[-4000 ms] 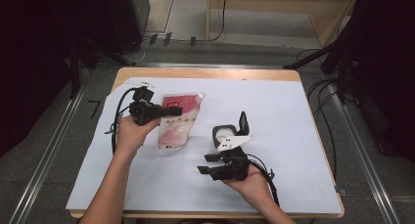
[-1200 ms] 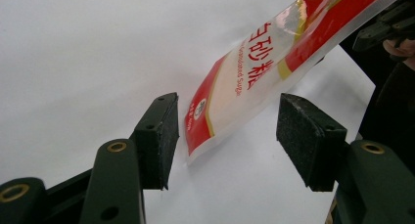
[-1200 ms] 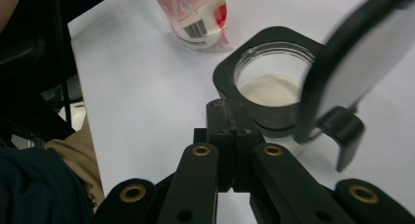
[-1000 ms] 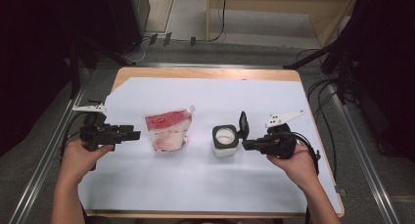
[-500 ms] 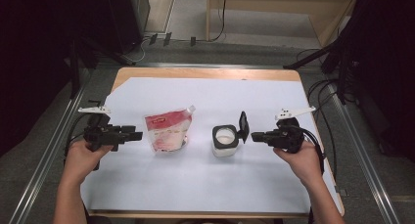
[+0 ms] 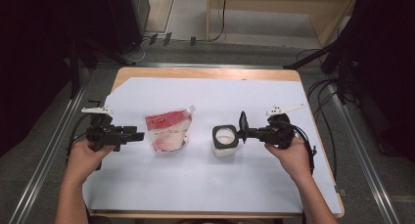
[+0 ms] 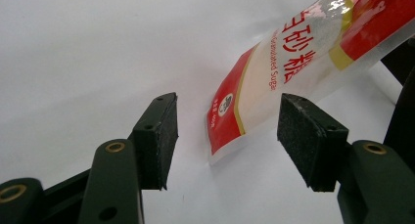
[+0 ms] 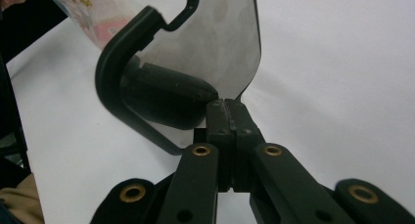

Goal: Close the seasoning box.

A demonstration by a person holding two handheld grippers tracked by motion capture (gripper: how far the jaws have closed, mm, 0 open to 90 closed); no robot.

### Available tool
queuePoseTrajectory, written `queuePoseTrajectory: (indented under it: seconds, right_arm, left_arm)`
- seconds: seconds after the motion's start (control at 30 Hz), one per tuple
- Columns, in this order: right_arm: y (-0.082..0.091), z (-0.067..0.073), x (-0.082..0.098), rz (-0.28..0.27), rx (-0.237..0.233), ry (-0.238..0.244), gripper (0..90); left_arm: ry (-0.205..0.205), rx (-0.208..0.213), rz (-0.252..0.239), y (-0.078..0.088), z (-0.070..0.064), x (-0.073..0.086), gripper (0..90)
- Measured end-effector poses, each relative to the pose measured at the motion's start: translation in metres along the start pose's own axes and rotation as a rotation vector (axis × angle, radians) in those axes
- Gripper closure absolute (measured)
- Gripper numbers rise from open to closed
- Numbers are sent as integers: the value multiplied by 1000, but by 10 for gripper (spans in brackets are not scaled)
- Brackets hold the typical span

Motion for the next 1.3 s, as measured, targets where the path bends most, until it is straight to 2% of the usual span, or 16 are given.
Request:
queuePoseTrajectory:
  seconds: [0.3, 0.73, 0.87, 1.3]
  right_arm:
    - [1, 3, -7, -47, 13, -6, 900]
    - [-4, 5, -9, -42, -6, -11, 900]
    - [-6, 6, -10, -44, -14, -15, 900]
    - [-13, 6, -9, -39, -11, -33, 900]
  left_arm:
    - [11, 0, -1, 2, 4, 1, 410]
    - [14, 2, -1, 1, 4, 1, 410]
    - [19, 16, -2, 1, 4, 2, 409]
    - [16, 15, -2, 1, 3, 2, 409]
Point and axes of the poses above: each handheld gripper's, and its own axes: y roughly backward along the jaws, x roughly out of its underside, z roughly to its left, the point moved 2 cm from there along -y, roughly forward along the jaws, and after that the axes turned 12 degrees about -x, right-handed, at the moved point
